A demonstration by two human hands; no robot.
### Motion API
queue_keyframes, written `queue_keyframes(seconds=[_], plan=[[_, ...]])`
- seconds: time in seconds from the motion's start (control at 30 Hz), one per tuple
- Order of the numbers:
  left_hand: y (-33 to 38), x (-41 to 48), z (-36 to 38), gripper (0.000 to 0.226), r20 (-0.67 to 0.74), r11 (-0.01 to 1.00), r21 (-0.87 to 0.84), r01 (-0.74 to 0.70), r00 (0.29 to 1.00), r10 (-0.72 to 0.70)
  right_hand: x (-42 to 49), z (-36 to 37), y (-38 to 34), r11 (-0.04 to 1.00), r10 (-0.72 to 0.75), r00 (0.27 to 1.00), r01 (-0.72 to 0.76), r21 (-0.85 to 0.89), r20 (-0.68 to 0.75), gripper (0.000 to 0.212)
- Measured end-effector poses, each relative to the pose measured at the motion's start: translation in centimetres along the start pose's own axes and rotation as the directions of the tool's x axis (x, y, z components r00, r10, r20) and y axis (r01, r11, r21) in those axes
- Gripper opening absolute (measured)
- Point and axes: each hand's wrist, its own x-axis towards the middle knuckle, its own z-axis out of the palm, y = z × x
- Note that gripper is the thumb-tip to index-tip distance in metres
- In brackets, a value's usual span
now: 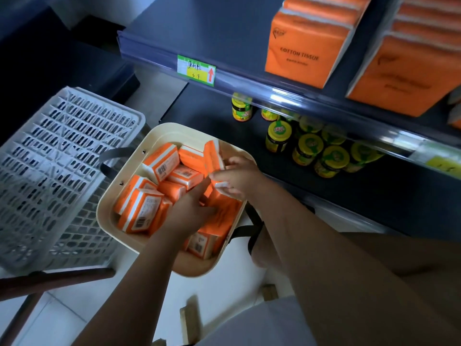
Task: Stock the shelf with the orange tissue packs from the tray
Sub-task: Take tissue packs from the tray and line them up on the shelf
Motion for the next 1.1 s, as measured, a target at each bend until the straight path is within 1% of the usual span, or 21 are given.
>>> queue_keyframes(seconds=[0.03,0.07,0.1,0.13,0.17,0.23,0.3,0.37,0.43,0.53,0.6,0.7,0.8,0.87,0.9,0.97,1.1], plan=[[0.2,0.0,-0.3,0.074,-0.008,1.0,0.008,-0.029,1.0,0.029,0.0,0.1,-0.2,0.986,-0.074,0.996,0.067,-0.153,-0.039,0.048],[0.4,0.0,-0.7,0.072,-0.025,0.997,0.007,-0.072,0.997,0.072,-0.2,0.4,-0.5,0.957,-0.146,0.987,0.125,-0.264,-0.064,0.058],[0.6,-0.1,-1.2,0.071,-0.031,0.995,-0.01,-0.1,0.995,0.099,-0.3,0.5,-0.7,0.933,-0.209,0.973,0.17,-0.316,-0.094,0.057],[0.9,-0.3,-1.8,0.072,-0.038,0.992,-0.04,-0.124,0.992,0.122,-0.6,0.7,-1.1,0.934,-0.242,0.963,0.197,-0.299,-0.121,0.047],[1.2,-0.3,-2.4,0.074,-0.039,0.988,-0.075,-0.134,0.991,0.131,-0.8,0.7,-1.3,0.946,-0.257,0.952,0.212,-0.245,-0.166,0.035],[1.9,-0.5,-3.8,0.08,-0.033,0.977,-0.119,-0.175,0.984,0.173,-1.8,0.7,-2.1,0.966,-0.237,0.952,0.211,-0.148,-0.192,0.019],[2.7,-0.6,-5.1,0.085,-0.032,0.969,-0.074,-0.236,0.972,0.234,-2.6,0.1,-3.2,0.951,-0.272,0.95,0.241,-0.195,-0.155,0.011],[3.4,-0.6,-6.4,0.084,-0.031,0.956,-0.044,-0.291,0.956,0.29,-4.3,-1.3,-4.9,0.91,-0.311,0.944,0.264,-0.319,-0.107,0.012],[4.3,-0.8,-7.9,0.07,-0.028,0.934,-0.057,-0.352,0.936,0.351,-6.1,-3.0,-6.5,0.859,-0.368,0.929,0.318,-0.401,-0.051,0.016],[6.2,-2.0,-9.5,0.044,-0.007,0.898,-0.063,-0.436,0.9,0.436,-9.2,-5.8,-8.1,0.815,-0.429,0.903,0.369,-0.446,-0.036,0.016],[7.6,-3.0,-9.7,0.036,0.001,0.883,-0.09,-0.46,0.887,0.462,-11.2,-7.4,-8.8,0.795,-0.461,0.886,0.384,-0.47,-0.055,0.018],[9.9,-4.2,-9.3,0.031,-0.048,0.865,-0.169,-0.472,0.881,0.471,-14.3,-8.7,-10.3,0.752,-0.516,0.855,0.422,-0.507,-0.052,0.024],[12.6,-4.8,-8.4,0.026,-0.095,0.836,-0.306,-0.455,0.889,0.449,-17.9,-10.3,-11.6,0.727,-0.572,0.818,0.47,-0.5,-0.063,0.032],[14.6,-4.9,-7.8,0.024,-0.124,0.799,-0.393,-0.455,0.887,0.444,-21.0,-11.9,-12.1,0.753,-0.59,0.803,0.51,-0.416,-0.082,0.038],[15.7,-4.9,-7.5,0.023,-0.138,0.776,-0.425,-0.465,0.881,0.452,-22.6,-13.0,-12.1,0.768,-0.598,0.794,0.528,-0.363,-0.109,0.042],[18.5,-5.2,-6.8,0.019,-0.161,0.734,-0.466,-0.494,0.863,0.478,-25.6,-15.8,-11.7,0.768,-0.629,0.755,0.568,-0.296,-0.186,0.047],[24.6,-6.2,-4.0,0.017,-0.204,0.643,-0.52,-0.561,0.813,0.545,-30.7,-21.9,-9.7,0.753,-0.658,0.679,0.608,-0.252,-0.327,0.041]])
